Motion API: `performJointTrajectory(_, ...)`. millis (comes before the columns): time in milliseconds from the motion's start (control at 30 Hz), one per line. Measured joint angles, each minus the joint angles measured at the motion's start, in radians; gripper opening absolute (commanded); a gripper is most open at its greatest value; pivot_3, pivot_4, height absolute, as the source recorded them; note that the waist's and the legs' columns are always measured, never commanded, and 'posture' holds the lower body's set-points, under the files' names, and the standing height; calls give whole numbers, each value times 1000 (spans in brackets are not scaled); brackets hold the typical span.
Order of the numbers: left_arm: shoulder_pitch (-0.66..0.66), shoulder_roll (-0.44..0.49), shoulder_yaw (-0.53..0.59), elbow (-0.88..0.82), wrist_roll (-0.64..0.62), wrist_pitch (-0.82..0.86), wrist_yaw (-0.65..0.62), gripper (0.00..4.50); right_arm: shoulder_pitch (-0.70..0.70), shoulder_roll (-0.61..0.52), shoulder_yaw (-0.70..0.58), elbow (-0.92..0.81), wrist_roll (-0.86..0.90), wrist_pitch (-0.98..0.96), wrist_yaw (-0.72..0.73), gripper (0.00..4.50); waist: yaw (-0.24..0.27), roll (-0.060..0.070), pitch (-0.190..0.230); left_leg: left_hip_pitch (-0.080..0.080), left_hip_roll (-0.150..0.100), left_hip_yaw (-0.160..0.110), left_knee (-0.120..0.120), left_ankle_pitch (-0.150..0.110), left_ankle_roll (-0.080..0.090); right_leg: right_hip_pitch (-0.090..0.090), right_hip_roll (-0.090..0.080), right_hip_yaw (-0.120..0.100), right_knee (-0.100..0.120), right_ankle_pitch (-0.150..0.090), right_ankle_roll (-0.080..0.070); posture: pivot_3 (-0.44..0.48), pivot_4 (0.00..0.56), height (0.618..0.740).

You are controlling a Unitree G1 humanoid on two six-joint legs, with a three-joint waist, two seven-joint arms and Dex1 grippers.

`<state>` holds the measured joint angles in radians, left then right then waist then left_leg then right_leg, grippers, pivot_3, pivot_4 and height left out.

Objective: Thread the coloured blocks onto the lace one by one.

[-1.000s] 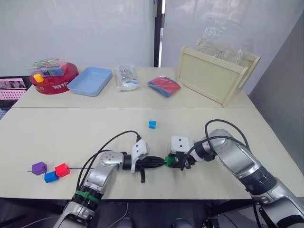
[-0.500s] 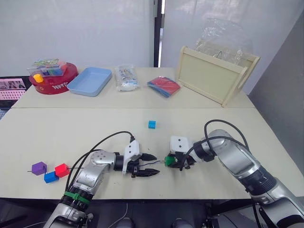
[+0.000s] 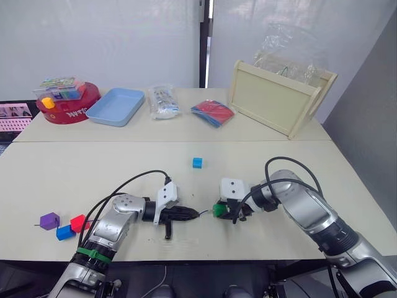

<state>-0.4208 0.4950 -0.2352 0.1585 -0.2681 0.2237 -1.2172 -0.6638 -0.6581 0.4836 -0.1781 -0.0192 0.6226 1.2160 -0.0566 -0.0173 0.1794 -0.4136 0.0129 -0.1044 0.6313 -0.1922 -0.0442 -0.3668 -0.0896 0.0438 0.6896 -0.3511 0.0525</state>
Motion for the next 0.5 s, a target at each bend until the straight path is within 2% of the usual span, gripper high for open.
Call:
performJointTrajectory(367,-55,-94,-10,17,1,9,33,0,0,7,2,0,-1,0,-3,1237,-2,0,0,0,0,0,0,0,0,0,0,0,0,0,0,0,150,740)
performJointTrajectory(500,-59,-101,-11,17,1,20,43,0,0,9,2,-1,-2,2,-6,1237,-4,0,0,0,0,0,0,0,0,0,0,0,1,0,0,0,150,740)
